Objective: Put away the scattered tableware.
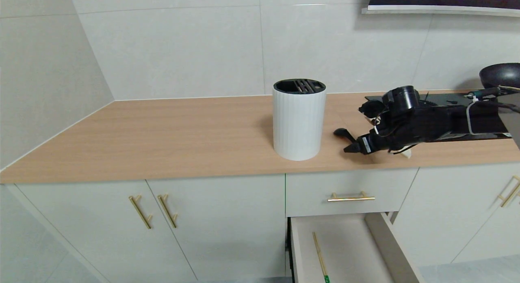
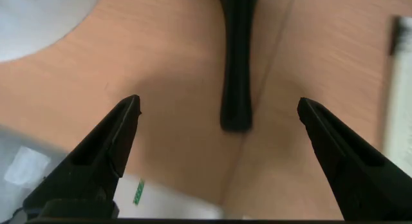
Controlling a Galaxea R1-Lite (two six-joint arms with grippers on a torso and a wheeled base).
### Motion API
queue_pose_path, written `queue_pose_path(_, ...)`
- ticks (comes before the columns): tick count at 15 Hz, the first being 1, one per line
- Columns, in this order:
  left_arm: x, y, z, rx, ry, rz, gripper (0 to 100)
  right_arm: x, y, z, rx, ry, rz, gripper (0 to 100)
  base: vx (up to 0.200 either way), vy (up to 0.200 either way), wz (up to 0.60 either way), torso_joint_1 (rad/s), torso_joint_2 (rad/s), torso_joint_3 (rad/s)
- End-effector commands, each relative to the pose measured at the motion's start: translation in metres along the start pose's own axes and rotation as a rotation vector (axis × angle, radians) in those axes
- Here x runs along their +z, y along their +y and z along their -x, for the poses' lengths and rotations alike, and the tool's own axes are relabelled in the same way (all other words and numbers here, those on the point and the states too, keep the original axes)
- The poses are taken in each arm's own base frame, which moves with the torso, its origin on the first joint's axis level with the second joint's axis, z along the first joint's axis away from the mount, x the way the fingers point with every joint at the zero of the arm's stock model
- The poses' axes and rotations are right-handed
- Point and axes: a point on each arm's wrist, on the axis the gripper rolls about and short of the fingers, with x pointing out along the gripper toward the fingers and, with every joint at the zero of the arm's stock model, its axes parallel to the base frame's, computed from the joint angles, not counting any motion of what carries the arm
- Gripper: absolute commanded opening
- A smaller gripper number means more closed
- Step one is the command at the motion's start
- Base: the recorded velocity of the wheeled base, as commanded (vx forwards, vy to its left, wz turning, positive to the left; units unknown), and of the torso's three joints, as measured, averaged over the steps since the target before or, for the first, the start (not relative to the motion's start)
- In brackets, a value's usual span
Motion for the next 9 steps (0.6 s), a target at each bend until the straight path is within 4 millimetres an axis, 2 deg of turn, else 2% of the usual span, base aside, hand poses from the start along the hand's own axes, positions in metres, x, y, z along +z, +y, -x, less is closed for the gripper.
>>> queue_pose_path(1, 0.000, 0.000, 0.000, 0.001, 0.000, 0.001, 100, -0.009, 0.001, -0.020, 0.008, 0.025, -0.003, 100, 0.000, 0.000, 0.00, 0.000, 0.00, 0.000)
queue_pose_path(4, 0.000, 0.000, 0.000, 0.001, 0.000, 0.001, 100, -0.010, 0.000, -0.033, -0.002, -0.027, 0.002, 100, 0.000, 0.000, 0.00, 0.000, 0.00, 0.000)
queue_pose_path(8, 0.000, 0.000, 0.000, 0.001, 0.000, 0.001, 100, -0.008, -0.004, -0.041, -0.015, -0.081, -0.012, 100, 0.000, 0.000, 0.00, 0.000, 0.00, 0.000)
queue_pose_path(9, 0.000, 0.000, 0.000, 0.001, 0.000, 0.001, 100, -0.007, -0.005, -0.040, -0.018, -0.083, -0.013, 0, 0.000, 0.000, 0.00, 0.000, 0.00, 0.000)
